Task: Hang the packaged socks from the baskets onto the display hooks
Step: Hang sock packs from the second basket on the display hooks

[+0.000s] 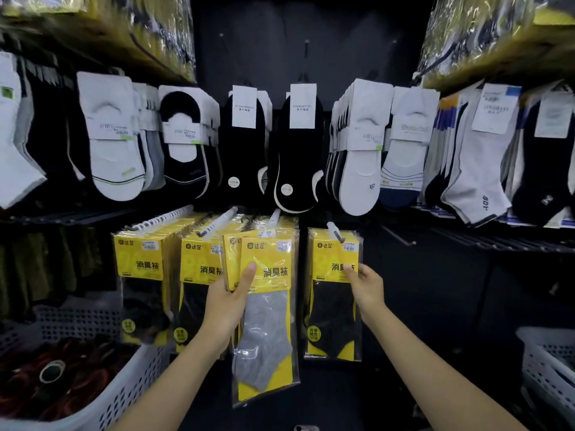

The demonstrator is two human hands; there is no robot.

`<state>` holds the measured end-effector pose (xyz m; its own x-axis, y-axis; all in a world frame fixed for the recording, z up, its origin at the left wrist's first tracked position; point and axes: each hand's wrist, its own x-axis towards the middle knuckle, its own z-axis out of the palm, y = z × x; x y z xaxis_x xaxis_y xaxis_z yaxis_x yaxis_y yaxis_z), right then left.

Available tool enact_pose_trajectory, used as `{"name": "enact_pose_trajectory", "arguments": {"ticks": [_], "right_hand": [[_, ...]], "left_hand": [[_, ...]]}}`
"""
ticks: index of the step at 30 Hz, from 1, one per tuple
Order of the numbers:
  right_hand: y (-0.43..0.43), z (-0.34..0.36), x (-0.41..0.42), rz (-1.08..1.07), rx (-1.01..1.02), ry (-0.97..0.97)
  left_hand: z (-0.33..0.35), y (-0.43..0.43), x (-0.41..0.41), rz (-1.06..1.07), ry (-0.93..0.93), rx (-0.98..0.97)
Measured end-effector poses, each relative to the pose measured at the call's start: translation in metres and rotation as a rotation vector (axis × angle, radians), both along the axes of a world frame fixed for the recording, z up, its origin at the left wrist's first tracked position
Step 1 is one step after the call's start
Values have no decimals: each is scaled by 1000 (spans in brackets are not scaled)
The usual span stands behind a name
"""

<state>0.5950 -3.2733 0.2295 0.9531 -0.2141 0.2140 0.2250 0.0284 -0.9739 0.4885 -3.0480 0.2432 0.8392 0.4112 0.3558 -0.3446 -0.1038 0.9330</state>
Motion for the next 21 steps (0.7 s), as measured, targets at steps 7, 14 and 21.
{"name": "enact_pose_trajectory", "arguments": {"ticks": [7,14,21], "right_hand": [[8,0,32,-240,-39,122],[10,-1,-17,-113,-48,9],[28,10,-88,310,-17,-59]], "left_hand": [[-7,-8,3,-52,-1,-38],[-10,-19,-2,-112,25,-97],[-9,-48,-10,-176,12,-210]]}}
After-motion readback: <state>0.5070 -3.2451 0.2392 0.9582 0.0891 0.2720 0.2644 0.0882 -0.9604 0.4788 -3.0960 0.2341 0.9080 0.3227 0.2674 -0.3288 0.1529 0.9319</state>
